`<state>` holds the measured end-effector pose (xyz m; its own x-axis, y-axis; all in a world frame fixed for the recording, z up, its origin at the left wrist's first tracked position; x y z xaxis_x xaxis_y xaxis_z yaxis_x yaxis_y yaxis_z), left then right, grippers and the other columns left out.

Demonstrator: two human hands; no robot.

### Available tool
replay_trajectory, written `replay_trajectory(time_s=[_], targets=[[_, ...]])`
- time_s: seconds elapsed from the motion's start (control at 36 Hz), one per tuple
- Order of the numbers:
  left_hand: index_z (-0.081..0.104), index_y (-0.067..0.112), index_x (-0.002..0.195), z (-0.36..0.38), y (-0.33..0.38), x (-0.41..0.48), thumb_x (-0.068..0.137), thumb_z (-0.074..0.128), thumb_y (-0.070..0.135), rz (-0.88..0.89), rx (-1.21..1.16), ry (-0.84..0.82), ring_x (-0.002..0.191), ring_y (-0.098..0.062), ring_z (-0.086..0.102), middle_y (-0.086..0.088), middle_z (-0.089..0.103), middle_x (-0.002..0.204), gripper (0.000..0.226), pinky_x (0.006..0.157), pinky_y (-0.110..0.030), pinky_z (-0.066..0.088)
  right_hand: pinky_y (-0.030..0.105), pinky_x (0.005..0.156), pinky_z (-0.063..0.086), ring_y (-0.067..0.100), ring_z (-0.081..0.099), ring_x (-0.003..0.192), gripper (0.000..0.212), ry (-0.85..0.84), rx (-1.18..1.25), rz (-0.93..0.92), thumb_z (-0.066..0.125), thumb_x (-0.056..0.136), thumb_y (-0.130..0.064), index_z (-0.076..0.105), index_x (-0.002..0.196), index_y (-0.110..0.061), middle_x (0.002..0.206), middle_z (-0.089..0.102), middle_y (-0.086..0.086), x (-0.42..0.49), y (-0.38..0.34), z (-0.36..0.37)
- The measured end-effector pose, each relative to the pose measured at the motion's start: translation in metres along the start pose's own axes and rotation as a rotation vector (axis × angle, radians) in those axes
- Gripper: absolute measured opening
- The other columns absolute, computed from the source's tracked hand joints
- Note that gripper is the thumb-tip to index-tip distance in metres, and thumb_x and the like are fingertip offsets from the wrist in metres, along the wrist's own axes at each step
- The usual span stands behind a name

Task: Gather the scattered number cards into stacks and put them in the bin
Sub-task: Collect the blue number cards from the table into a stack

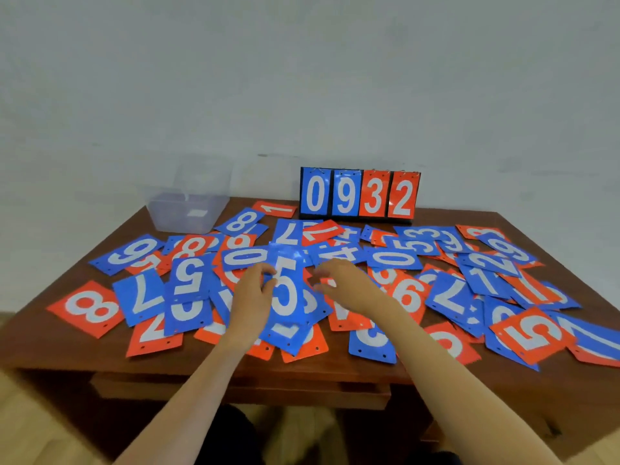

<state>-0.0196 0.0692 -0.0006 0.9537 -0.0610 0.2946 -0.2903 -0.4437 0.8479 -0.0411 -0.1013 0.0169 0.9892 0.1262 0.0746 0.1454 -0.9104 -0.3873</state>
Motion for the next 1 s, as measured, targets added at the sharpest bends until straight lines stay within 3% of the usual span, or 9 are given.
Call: replay_trajectory(time_s=[0.11,0.25,0.5,0.61,0.78,0.89,1.0], targets=[[0.056,0.014,0.122,-0.018,-0.032,-0.003,0.095,0.050,0.008,-0.101,0.115,-0.003,0.116,-0.021,0.051,-0.004,0.053,0.130,0.028,0.093,-0.029,0.043,0.036,0.106,0.034,0.026,0.036,0.130,0.062,-0.265,-0.127,-0.037,0.062,0.088,-0.042,0.044,0.137,-0.009,0.140,0.042,0.009,0.006,-0.011,0.051],[0.049,0.012,0.131,-0.029,-0.049,-0.007,0.093,0.053,0.005,-0.135,0.173,-0.019,0.128,-0.020,0.043,-0.005,0.045,0.138,0.039,0.103,-0.031,0.038,0.042,0.104,0.038,0.030,0.043,0.126,0.064,-0.382,-0.196,-0.007,0.060,0.089,-0.044,0.041,0.136,-0.005,0.141,0.042,0.013,0.009,-0.014,0.075],[0.043,0.012,0.137,-0.027,-0.058,-0.011,0.092,0.055,0.009,-0.160,0.168,-0.047,0.132,-0.019,0.037,-0.007,0.040,0.142,0.046,0.102,-0.029,0.040,0.037,0.100,0.043,0.026,0.048,0.122,0.052,-0.341,-0.204,0.020,0.052,0.095,-0.036,0.040,0.137,-0.008,0.141,0.044,0.010,0.009,-0.017,0.079],[0.041,0.013,0.138,-0.024,-0.055,-0.013,0.093,0.054,0.009,-0.159,0.174,-0.061,0.136,-0.019,0.033,-0.005,0.036,0.146,0.048,0.106,-0.033,0.037,0.036,0.095,0.046,0.026,0.049,0.121,0.055,-0.333,-0.184,0.074,0.055,0.092,-0.032,0.036,0.139,-0.011,0.144,0.036,0.007,0.012,-0.023,0.081],[0.039,0.014,0.140,-0.023,-0.050,-0.017,0.093,0.053,0.009,-0.138,0.180,-0.073,0.138,-0.018,0.031,-0.005,0.034,0.148,0.049,0.107,-0.030,0.034,0.039,0.088,0.048,0.032,0.051,0.115,0.064,-0.293,-0.227,0.123,0.054,0.091,-0.017,0.022,0.145,-0.006,0.138,0.039,0.017,0.019,-0.036,0.090],[0.039,0.013,0.140,-0.028,-0.047,-0.019,0.093,0.053,0.009,-0.122,0.187,-0.070,0.137,-0.018,0.032,-0.005,0.035,0.147,0.049,0.107,-0.030,0.034,0.039,0.079,0.049,0.033,0.055,0.107,0.058,-0.221,-0.332,0.093,0.045,0.095,-0.011,0.018,0.146,-0.005,0.127,0.049,0.018,0.022,-0.041,0.090],[0.038,0.014,0.141,-0.032,-0.046,-0.020,0.094,0.053,0.010,-0.127,0.185,-0.063,0.137,-0.017,0.031,-0.004,0.034,0.147,0.049,0.107,-0.029,0.034,0.037,0.067,0.048,0.030,0.062,0.093,0.042,-0.120,-0.208,0.147,0.042,0.098,-0.020,0.031,0.138,-0.010,0.111,0.060,0.015,0.024,-0.037,0.066]])
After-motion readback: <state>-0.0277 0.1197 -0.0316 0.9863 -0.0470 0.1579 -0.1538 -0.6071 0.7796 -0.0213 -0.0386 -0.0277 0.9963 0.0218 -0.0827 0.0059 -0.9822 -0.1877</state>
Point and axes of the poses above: each hand's wrist, its own x-axis towards the middle knuckle, its own z-axis out of the palm, y = z × x, the point moved 8 cm from there along x, towards the middle knuckle
